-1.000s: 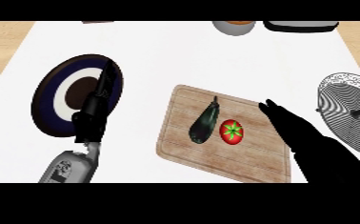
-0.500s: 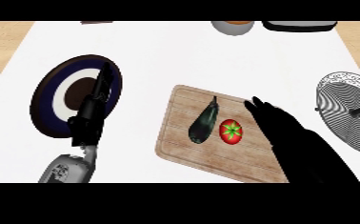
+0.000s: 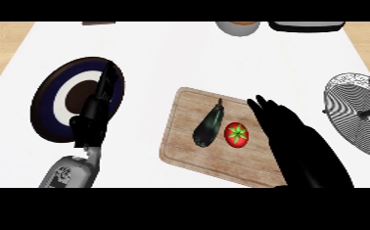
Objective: Pick the tomato from the cutting board and place it in the tiered basket
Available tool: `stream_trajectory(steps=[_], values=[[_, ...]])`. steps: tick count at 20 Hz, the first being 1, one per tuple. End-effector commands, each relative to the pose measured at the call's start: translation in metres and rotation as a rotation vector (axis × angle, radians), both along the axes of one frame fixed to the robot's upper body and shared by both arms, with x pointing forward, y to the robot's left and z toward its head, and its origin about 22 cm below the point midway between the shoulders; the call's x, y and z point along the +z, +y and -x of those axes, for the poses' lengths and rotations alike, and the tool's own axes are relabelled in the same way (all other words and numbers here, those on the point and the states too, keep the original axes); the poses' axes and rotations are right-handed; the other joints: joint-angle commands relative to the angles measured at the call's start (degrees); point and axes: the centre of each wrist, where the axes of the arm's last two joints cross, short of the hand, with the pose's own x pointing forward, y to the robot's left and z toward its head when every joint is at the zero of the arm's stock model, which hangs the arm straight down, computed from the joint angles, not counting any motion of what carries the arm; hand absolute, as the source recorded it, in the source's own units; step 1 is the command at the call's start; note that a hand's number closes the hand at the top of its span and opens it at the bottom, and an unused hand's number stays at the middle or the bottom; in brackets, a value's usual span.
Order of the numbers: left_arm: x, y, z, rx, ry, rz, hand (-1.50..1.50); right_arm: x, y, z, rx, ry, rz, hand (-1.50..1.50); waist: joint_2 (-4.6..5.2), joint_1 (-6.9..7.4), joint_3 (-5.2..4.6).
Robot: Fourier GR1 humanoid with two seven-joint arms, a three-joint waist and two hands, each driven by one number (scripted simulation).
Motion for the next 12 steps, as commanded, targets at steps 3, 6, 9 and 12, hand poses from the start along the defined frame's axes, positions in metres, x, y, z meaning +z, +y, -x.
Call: stream_trajectory(steps=[3,6,9,12], values=[[-0.010,-0.010,-0.003,0.013,0.006,-0.016,0.00,-0.017,-0.013,0.001,-0.174,0.049,0.068,-1.50,0.10,-0.83,0.06],[0.005,0.005,-0.004,0.000,0.008,0.004,0.00,-0.027,0.007,-0.003,-0.182,0.082,0.042,-1.50,0.13,-0.06,0.04],[0.005,0.006,0.013,0.002,0.008,0.009,0.00,-0.023,-0.011,-0.009,-0.177,0.101,0.013,-1.50,0.09,0.01,0.06],[0.003,0.011,0.001,0.007,0.018,0.024,0.00,-0.040,-0.003,-0.006,-0.160,0.088,0.024,-1.50,0.14,-0.15,0.06]])
